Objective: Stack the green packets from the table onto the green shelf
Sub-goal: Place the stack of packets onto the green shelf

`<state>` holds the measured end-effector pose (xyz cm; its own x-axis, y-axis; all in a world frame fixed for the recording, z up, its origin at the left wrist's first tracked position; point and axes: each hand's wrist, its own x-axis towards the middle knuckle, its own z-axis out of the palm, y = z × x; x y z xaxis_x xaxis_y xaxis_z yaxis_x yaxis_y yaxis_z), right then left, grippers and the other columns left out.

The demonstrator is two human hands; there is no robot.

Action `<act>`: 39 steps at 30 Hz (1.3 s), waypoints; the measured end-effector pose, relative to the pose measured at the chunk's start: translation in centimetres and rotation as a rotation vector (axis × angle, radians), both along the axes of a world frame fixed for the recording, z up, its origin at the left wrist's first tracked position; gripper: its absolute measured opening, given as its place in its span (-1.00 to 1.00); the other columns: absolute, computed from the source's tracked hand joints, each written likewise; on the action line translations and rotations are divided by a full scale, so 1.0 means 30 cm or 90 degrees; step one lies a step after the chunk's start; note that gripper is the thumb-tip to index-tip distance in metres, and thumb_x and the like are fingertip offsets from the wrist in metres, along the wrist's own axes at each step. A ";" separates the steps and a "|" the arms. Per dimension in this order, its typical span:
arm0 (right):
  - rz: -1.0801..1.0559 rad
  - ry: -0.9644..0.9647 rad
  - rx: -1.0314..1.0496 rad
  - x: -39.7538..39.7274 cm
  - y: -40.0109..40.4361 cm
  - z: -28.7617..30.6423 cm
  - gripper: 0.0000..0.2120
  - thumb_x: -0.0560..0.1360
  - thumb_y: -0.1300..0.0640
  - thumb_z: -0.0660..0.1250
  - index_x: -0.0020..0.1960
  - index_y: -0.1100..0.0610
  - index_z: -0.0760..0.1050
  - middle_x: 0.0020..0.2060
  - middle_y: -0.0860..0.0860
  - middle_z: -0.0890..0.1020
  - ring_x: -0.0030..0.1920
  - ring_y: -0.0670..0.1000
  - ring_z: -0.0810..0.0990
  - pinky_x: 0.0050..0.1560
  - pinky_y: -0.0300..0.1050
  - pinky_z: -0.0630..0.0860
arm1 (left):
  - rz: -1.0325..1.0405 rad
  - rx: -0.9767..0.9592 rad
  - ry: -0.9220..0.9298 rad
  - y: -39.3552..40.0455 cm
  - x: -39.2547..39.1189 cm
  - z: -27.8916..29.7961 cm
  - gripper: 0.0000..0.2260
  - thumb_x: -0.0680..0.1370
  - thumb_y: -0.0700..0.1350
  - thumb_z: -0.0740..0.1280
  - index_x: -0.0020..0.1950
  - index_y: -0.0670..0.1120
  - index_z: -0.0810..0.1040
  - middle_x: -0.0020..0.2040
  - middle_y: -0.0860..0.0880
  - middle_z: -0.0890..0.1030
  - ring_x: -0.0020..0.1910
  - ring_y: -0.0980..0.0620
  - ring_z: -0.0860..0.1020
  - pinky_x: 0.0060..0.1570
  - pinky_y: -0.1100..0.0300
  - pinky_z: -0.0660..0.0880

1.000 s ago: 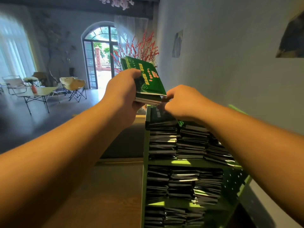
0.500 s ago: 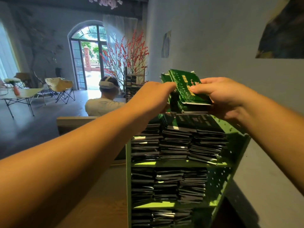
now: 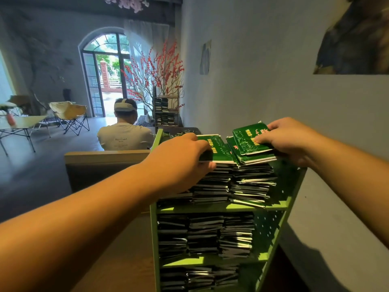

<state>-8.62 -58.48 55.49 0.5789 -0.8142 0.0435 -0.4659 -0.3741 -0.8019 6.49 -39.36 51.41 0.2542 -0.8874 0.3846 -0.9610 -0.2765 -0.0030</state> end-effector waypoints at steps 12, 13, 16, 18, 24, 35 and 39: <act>0.035 0.169 -0.356 0.040 0.060 -0.019 -0.46 0.62 0.09 0.31 0.57 -0.03 0.29 0.50 0.06 0.42 0.32 0.11 0.53 0.29 0.03 0.45 | -0.004 -0.015 -0.006 -0.002 -0.013 -0.015 -0.55 0.65 0.22 0.16 0.46 0.03 0.40 0.36 -0.04 0.41 0.29 -0.05 0.46 0.21 0.05 0.49; 0.047 0.147 -0.363 0.036 0.063 -0.020 -0.54 0.64 0.10 0.29 0.53 -0.05 0.38 0.46 0.04 0.48 0.20 0.05 0.59 0.22 0.00 0.47 | 0.001 -0.012 -0.018 -0.003 -0.012 -0.014 -0.54 0.66 0.22 0.14 0.47 0.02 0.40 0.40 -0.05 0.40 0.32 -0.07 0.45 0.25 0.01 0.49; 0.066 0.132 -0.346 0.030 0.063 -0.037 -0.73 0.65 0.08 0.27 0.32 -0.03 0.59 0.22 0.02 0.67 -0.01 0.04 0.64 0.01 -0.09 0.49 | 0.019 0.011 -0.053 -0.012 -0.007 -0.015 -0.51 0.68 0.22 0.08 0.53 0.01 0.35 0.45 -0.06 0.42 0.40 -0.09 0.42 0.30 -0.06 0.49; 0.054 0.112 -0.333 0.025 0.060 -0.044 -0.76 0.63 0.06 0.32 0.27 -0.01 0.61 0.15 0.02 0.67 -0.13 0.00 0.61 -0.08 -0.14 0.45 | 0.023 0.019 -0.067 -0.017 -0.007 -0.019 -0.50 0.68 0.22 0.06 0.55 0.02 0.32 0.41 -0.03 0.48 0.37 -0.08 0.46 0.24 -0.06 0.52; 0.004 0.026 -0.344 0.019 0.047 -0.034 -0.75 0.49 0.11 0.51 0.16 0.02 0.67 0.16 0.03 0.67 0.00 -0.03 0.52 0.05 -0.14 0.44 | 0.033 0.017 -0.084 -0.024 -0.008 -0.027 -0.48 0.68 0.24 0.05 0.55 0.00 0.30 0.40 -0.03 0.49 0.37 -0.08 0.46 0.20 -0.03 0.53; -0.004 -0.298 -0.008 0.157 0.113 0.038 -0.86 0.40 0.32 0.49 -0.17 0.09 0.70 -0.13 0.09 0.73 -0.03 0.12 0.71 0.11 0.17 0.66 | 0.113 -0.111 -0.060 0.094 0.022 0.065 -0.47 0.58 0.10 0.02 0.48 -0.06 0.41 0.37 -0.10 0.52 0.30 -0.12 0.48 0.21 -0.03 0.44; 0.051 -0.280 0.008 0.280 0.203 0.022 -0.84 0.39 0.34 0.50 -0.24 0.09 0.67 -0.17 0.09 0.72 -0.05 0.12 0.71 0.08 0.15 0.67 | 0.123 -0.142 0.059 0.154 0.066 0.080 -0.42 0.51 0.10 -0.01 0.48 0.05 0.45 0.37 -0.07 0.52 0.30 -0.10 0.48 0.23 -0.01 0.45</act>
